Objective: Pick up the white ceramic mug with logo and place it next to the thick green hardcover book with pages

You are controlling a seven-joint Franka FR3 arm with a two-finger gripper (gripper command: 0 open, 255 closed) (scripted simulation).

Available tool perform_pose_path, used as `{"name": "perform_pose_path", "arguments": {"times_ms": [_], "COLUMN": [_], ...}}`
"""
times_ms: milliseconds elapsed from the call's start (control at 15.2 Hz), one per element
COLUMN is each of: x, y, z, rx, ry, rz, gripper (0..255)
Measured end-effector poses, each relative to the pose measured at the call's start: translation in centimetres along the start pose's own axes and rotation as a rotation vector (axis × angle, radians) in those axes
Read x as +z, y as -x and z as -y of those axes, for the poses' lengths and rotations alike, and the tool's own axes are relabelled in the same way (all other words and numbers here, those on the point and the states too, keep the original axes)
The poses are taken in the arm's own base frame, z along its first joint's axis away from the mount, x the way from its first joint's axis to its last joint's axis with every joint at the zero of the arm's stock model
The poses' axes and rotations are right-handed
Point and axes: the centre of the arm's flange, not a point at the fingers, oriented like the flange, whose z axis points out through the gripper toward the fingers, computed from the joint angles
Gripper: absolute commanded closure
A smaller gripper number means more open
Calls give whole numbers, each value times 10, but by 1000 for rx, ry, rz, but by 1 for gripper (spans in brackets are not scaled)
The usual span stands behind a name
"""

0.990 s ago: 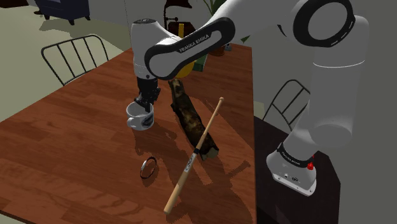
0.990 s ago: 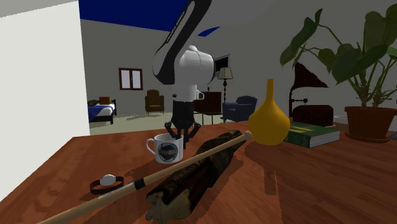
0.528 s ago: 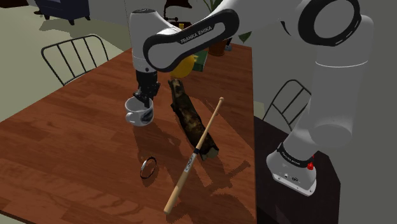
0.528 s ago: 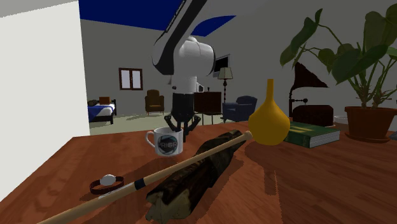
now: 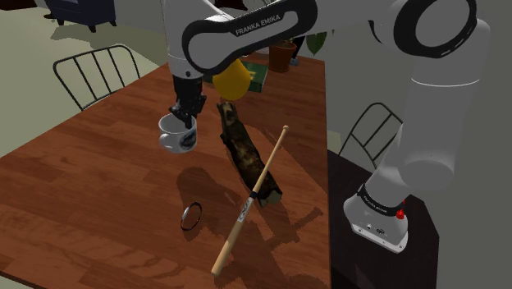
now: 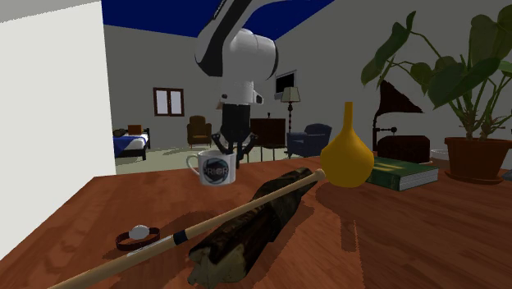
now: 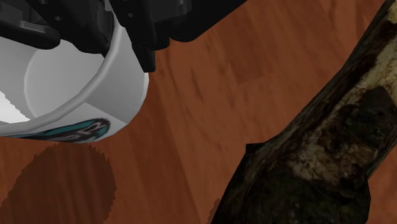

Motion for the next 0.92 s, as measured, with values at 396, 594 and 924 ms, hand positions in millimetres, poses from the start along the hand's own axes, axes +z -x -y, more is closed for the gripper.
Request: {"name": "perform_pose_path", "arguments": {"times_ms": [396,594,924], "x": [-31,-46,-73], "y": [-1,-2,-2], "z": [1,2,3], "rx": [0,0,0], "ry": [0,0,0], "rz": [0,0,0], "gripper": [255,255,255]}}
